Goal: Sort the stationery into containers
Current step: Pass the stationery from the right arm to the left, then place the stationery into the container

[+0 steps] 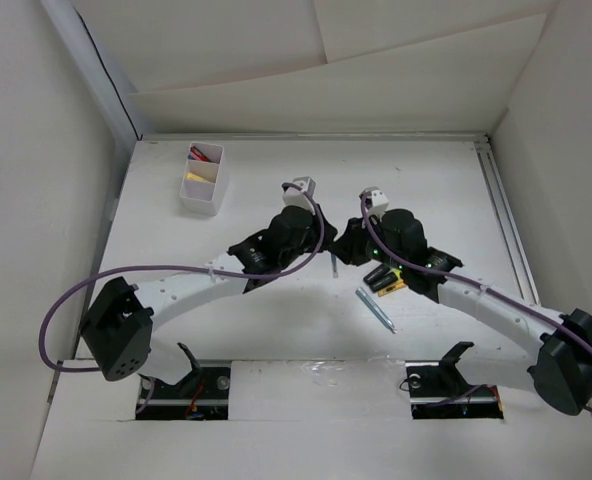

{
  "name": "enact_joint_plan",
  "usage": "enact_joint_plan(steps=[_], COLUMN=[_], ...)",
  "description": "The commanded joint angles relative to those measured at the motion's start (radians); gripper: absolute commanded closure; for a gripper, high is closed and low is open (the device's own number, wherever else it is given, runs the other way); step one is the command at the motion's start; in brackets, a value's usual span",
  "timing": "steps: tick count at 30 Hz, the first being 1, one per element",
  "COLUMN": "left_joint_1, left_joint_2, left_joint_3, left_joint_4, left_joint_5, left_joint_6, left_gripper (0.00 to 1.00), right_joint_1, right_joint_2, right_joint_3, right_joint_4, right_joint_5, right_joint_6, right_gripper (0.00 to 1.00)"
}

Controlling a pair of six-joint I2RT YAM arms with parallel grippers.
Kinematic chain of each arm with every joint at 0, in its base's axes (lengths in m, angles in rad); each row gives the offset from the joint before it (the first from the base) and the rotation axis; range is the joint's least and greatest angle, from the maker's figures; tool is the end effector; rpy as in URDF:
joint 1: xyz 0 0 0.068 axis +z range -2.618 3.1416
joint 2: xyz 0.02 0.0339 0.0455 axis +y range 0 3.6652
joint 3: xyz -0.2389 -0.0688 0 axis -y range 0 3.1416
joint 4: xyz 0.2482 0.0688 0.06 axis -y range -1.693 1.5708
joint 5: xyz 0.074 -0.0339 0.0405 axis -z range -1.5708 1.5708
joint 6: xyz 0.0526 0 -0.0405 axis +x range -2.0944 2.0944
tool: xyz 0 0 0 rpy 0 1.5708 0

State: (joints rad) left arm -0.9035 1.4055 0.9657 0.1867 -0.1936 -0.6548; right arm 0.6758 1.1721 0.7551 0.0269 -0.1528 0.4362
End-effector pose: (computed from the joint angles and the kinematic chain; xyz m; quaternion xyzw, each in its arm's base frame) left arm 0.2261 -0.2706 0.2663 0.0389 0.7883 -0.3738 0.4872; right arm 0.2252 0.1908 0.2401 -0.1412 0.8173 0.3468 0.4380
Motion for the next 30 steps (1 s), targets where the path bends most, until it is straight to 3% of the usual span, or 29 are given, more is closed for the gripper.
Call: enact_joint_plan(steps=[1, 3, 8, 15, 20, 25, 30], left_joint_1=[0.005, 0.038, 0.191, 0.471, 0.647, 0.796, 0.874], left_joint_2=[-0.023, -0.023, 0.004, 0.133, 0.272, 0.423, 0.532], left_joint_3=[0.051, 0.067, 0.085, 0.218, 0.431, 0.678, 0.827], left_joint_4=[-0.007, -0.016, 0.007, 0.059, 0.028, -0.067, -0.130], left_joint_5=[-0.088, -0.101, -0.055, -0.023, -0.032, -0.066, -0.110], left_joint_6=[0.020, 0.029, 0.011, -0.043, -0.043, -0.017, 0.007], left_gripper=[1.00, 1.00, 1.00, 1.00, 1.00, 1.00, 1.00], right_joint_1=[0.008, 0.008, 0.008, 0.008, 0.008, 0.008, 0.008], right_joint_2=[-0.020, -0.029, -0.063, -0.026, 0.012, -0.011, -0.023], right_joint_3=[0.047, 0.047, 0.047, 0.072, 0.003, -0.017, -0.017], right_joint_4=[0.027, 0.027, 0.027, 0.047, 0.110, 0.110, 0.110], right_joint_5=[0.005, 0.022, 0.105, 0.248, 0.237, 0.240, 0.256], right_joint_6=[-0.019, -0.028, -0.028, -0.014, 0.013, 0.013, 0.004], right_gripper=[0.69, 0.50, 0.39, 0.39, 0.41, 0.41, 0.41])
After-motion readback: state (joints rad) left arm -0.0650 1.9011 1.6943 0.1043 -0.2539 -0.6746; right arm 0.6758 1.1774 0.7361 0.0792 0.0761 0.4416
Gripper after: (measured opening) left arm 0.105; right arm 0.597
